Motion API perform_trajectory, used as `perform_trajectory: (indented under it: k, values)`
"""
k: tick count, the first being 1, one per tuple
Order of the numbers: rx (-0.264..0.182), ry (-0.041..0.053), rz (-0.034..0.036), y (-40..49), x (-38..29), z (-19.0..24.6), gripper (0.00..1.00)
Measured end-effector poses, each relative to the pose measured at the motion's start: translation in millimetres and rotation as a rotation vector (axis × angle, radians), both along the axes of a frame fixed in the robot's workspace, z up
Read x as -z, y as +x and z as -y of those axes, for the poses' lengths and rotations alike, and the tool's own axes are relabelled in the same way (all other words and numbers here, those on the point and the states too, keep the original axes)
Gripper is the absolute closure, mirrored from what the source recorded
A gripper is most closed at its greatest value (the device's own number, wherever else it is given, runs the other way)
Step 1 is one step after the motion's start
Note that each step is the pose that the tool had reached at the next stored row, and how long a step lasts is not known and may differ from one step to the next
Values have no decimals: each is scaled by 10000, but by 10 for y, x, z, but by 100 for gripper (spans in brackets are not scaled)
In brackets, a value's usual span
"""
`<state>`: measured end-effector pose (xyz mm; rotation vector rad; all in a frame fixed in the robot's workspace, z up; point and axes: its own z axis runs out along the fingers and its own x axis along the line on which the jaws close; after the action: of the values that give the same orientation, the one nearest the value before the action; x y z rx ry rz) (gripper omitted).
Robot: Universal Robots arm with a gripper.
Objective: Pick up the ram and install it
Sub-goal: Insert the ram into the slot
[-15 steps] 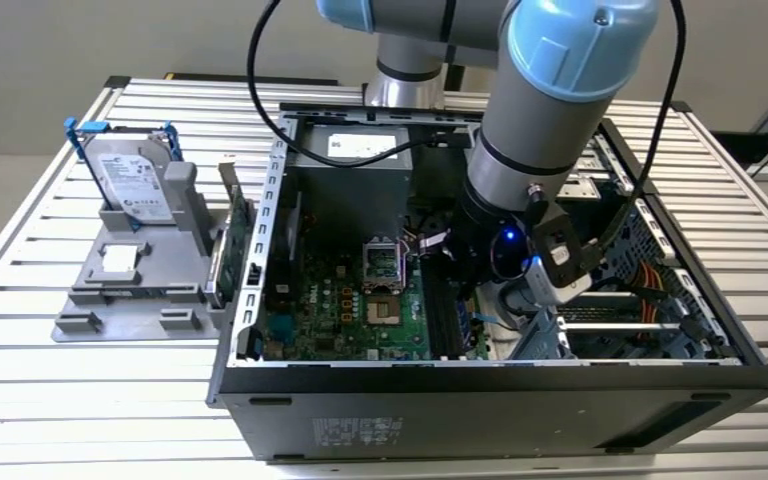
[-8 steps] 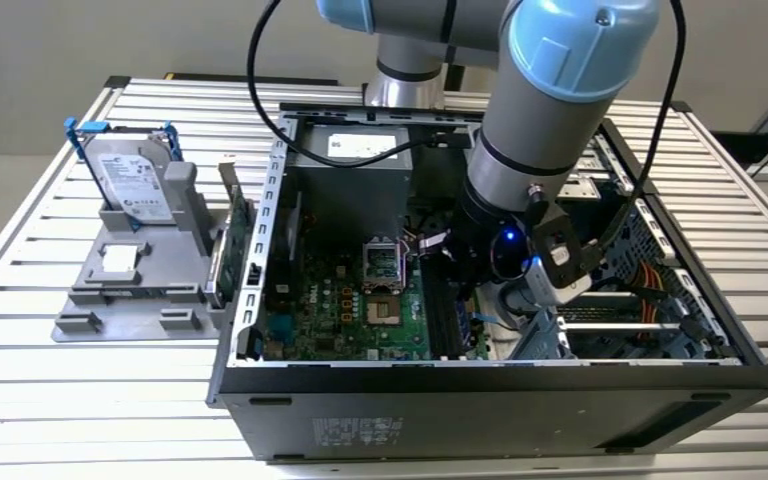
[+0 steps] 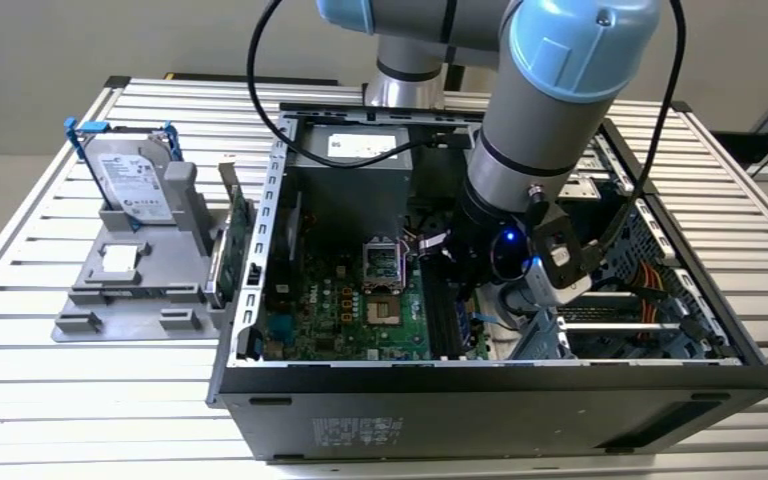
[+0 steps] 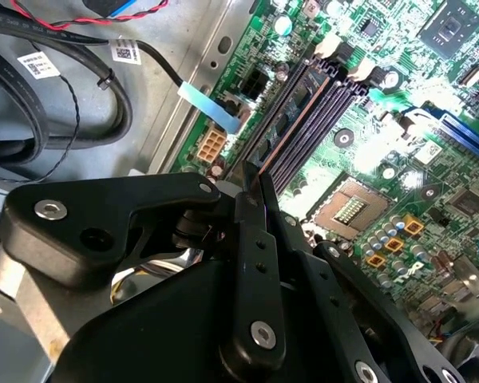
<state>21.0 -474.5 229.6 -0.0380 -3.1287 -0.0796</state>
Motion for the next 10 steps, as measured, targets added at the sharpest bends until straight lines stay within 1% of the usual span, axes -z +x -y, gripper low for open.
perform_trajectory:
  k: [5,10]
  values:
    - [0,-40,-20,0,4,0,100]
    - [0,-58,-37,0,21,0,100]
